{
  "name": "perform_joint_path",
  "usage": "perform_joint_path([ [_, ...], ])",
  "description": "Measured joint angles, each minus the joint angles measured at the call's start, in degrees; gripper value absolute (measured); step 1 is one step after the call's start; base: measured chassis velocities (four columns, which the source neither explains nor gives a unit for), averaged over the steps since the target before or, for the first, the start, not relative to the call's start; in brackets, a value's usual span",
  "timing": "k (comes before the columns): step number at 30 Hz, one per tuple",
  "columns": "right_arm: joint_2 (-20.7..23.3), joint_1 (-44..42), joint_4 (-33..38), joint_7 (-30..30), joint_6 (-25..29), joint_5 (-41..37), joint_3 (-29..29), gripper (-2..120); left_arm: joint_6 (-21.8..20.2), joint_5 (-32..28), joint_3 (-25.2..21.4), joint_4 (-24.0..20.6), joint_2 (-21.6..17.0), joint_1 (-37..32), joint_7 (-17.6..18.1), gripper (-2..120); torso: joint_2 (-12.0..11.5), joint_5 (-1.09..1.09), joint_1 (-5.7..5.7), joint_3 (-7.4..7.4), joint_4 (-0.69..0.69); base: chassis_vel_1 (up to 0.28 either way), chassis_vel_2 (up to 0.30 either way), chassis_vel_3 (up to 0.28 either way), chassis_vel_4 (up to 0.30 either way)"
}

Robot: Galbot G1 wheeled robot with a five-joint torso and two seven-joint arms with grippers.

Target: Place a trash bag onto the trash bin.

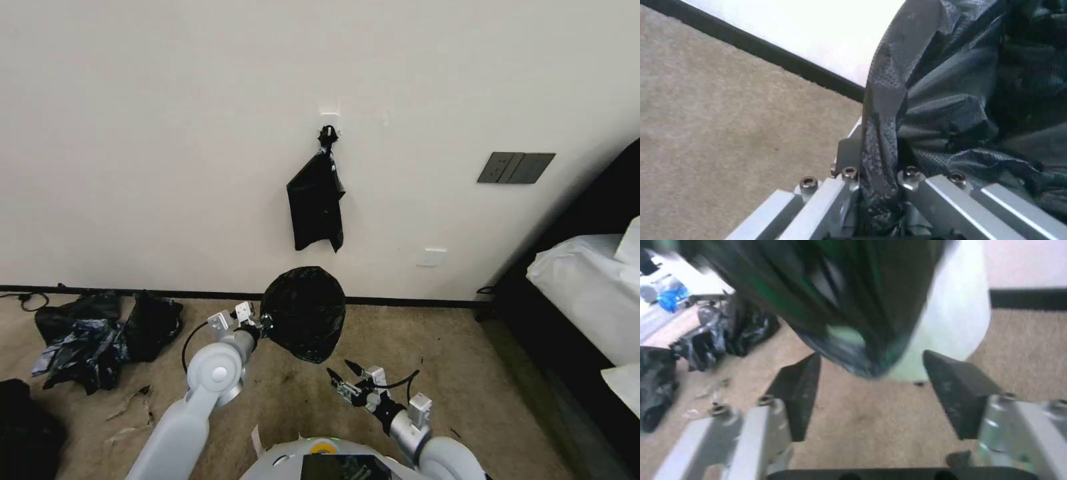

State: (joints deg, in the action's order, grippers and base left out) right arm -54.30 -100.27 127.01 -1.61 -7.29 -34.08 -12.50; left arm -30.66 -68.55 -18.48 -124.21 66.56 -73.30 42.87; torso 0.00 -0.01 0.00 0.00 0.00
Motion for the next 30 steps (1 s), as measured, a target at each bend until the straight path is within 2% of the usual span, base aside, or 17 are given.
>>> perform_joint_path([
  [1, 0.0, 0.0, 0.0, 0.0, 0.0, 0.0, 0.0, 60, 0.0, 0.0, 0.0, 0.0, 0.0, 0.0, 0.0, 1, 0.0, 0.00, 0.00, 0.00, 0.00, 0.000, 0.000, 0.000, 0.000],
  [3, 1.0, -2.6, 3.6, 0.6, 0.0, 0.0, -1.0, 48, 0.8, 2.5, 0.8, 0.7, 0.4, -0.7, -1.1, 1, 0.0, 0.01, 0.00, 0.00, 0.00, 0.000, 0.000, 0.000, 0.000],
  [6, 1.7, -4.0, 6.7, 1.3, -0.5, 0.0, -1.5, 41, 1.8, 5.2, 1.8, 1.2, 0.8, -1.3, -2.5, 1, 0.0, 0.00, 0.00, 0.00, -0.01, 0.000, 0.000, 0.000, 0.000],
  [8, 2.3, -4.1, 9.9, 2.7, -2.2, -0.9, -1.7, 32, 2.8, 7.9, 3.2, 1.7, 1.4, -1.7, -3.5, 1, 0.0, 0.00, 0.00, 0.00, -0.01, 0.000, 0.000, 0.000, 0.000],
  [9, 2.5, -3.1, 11.8, 4.0, -4.2, -2.4, -1.7, 27, 3.2, 9.0, 4.1, 1.9, 1.8, -1.9, -3.8, 1, 0.0, 0.01, 0.00, 0.00, 0.00, 0.000, 0.000, 0.000, 0.000],
  [10, 2.5, -3.1, 11.8, 4.0, -4.2, -2.4, -1.7, 27, 3.2, 9.0, 4.1, 1.9, 1.8, -1.9, -3.8, 1, 0.0, 0.01, 0.00, 0.00, 0.00, 0.000, 0.000, 0.000, 0.000],
  [12, 2.6, 0.4, 14.5, 8.0, -10.6, -8.1, -1.5, 15, 4.0, 11.7, 6.1, 1.9, 2.6, -2.3, -4.5, 1, 0.0, 0.01, 0.00, 0.00, 0.00, 0.000, 0.000, 0.000, 0.000],
  [14, 2.7, 1.6, 14.7, 9.2, -12.4, -9.9, -1.4, 11, 4.3, 12.8, 6.8, 1.9, 2.7, -2.5, -4.8, 1, 0.0, 0.02, 0.00, 0.00, 0.00, 0.000, 0.000, 0.000, 0.000],
  [16, 3.4, 5.3, 14.3, 12.6, -16.1, -13.9, -1.0, 2, 4.9, 15.6, 8.9, 1.6, 2.9, -3.0, -5.1, 1, 0.0, 0.02, 0.00, 0.00, 0.01, 0.000, 0.000, 0.000, 0.000],
  [19, 4.2, 7.9, 13.1, 14.5, -18.2, -15.9, -0.7, 0, 5.1, 17.2, 10.3, 1.2, 2.8, -3.3, -5.3, 1, 0.0, 0.02, 0.00, 0.00, 0.00, 0.000, 0.000, 0.000, 0.000],
  [23, 5.9, 18.7, 10.0, 20.9, -24.7, -22.9, 2.7, 0, 5.7, 22.0, 13.9, 1.0, 3.2, -3.5, -5.4, 1, 0.0, 0.01, 0.00, 0.00, 0.01, 0.000, 0.000, 0.000, 0.000],
  [24, 5.9, 18.7, 10.0, 20.9, -24.7, -22.9, 2.7, 0, 5.7, 22.0, 13.9, 1.0, 3.2, -3.5, -5.4, 1, 0.0, 0.01, 0.00, 0.00, 0.01, 0.000, 0.000, 0.000, 0.000],
  [27, 6.0, 27.4, 8.3, 24.8, -27.9, -28.1, 6.4, 0, 5.8, 24.2, 15.4, 1.2, 3.8, -3.4, -5.3, 1, 0.0, 0.01, 0.00, 0.00, 0.01, 0.000, 0.000, 0.000, 0.000],
  [28, 6.0, 27.4, 8.3, 24.8, -27.9, -28.1, 6.4, 0, 5.8, 24.2, 15.4, 1.2, 3.8, -3.4, -5.3, 1, 0.0, 0.01, 0.00, 0.00, 0.01, 0.000, 0.000, 0.000, 0.000],
  [30, 5.6, 33.3, 5.9, 28.0, -31.6, -30.3, 10.0, 0, 5.7, 26.1, 15.9, 1.6, 3.8, -3.4, -5.2, 1, 0.0, 0.01, 0.00, 0.00, 0.01, 0.000, 0.000, 0.000, 0.000],
])
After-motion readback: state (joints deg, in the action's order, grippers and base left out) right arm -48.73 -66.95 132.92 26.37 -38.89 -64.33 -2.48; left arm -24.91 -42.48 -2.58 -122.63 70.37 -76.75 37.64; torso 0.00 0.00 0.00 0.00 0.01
